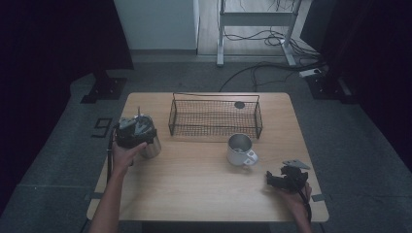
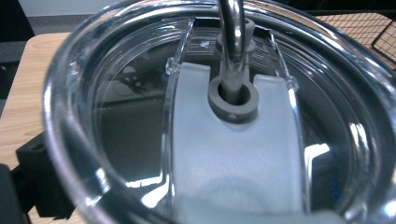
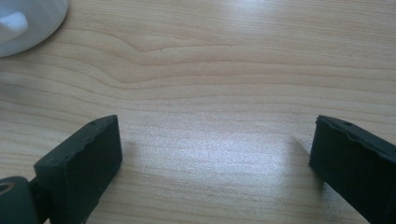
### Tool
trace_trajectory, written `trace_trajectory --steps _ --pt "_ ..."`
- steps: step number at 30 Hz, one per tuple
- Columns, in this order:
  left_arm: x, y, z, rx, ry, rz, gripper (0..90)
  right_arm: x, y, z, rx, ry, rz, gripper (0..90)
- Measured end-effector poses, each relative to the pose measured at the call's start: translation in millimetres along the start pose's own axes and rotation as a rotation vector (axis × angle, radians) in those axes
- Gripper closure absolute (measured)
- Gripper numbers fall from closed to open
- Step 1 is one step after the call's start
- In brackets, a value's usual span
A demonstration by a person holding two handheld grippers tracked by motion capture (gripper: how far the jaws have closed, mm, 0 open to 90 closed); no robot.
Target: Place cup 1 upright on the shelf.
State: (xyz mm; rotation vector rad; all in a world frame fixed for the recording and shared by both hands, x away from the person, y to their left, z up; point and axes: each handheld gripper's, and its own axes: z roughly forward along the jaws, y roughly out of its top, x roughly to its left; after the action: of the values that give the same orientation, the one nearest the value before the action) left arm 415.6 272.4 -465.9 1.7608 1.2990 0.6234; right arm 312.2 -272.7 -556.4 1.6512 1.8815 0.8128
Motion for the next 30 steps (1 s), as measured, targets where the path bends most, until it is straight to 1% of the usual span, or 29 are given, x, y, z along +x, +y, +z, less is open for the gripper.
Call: trace_trajectory --steps 4,10,14,21,23,26,30 --pt "0.5 -0.5 1.8 -0.002 0.000 0.001 1.0 0.0 0.0 0.0 0.000 0.000 0.000 2.0" --pt "0.0 -1.2 2.0 -0.007 0.009 0.031 2.6 0.0 0.0 0.0 0.000 0.000 0.000 2.0" --pt "-0.1 -1.1 0.6 -0.004 0.008 0.040 3.2 0.0 0.0 0.0 0.000 0.000 0.000 2.0" --pt "-0.1 -1.1 -1.2 0.002 -0.001 0.045 3.4 0.0 0.0 0.0 0.000 0.000 -0.001 2.0" --pt "0.9 -1.1 -1.7 0.002 0.004 0.041 3.5 0.0 0.0 0.0 0.000 0.000 0.000 2.0" --pt "1.2 -1.5 -2.5 -0.002 0.011 0.043 3.5 0.0 0.0 0.0 0.000 0.000 0.000 2.0" --pt "0.4 0.3 -8.9 -0.016 0.000 0.047 3.6 0.0 0.0 0.0 0.000 0.000 0.000 2.0"
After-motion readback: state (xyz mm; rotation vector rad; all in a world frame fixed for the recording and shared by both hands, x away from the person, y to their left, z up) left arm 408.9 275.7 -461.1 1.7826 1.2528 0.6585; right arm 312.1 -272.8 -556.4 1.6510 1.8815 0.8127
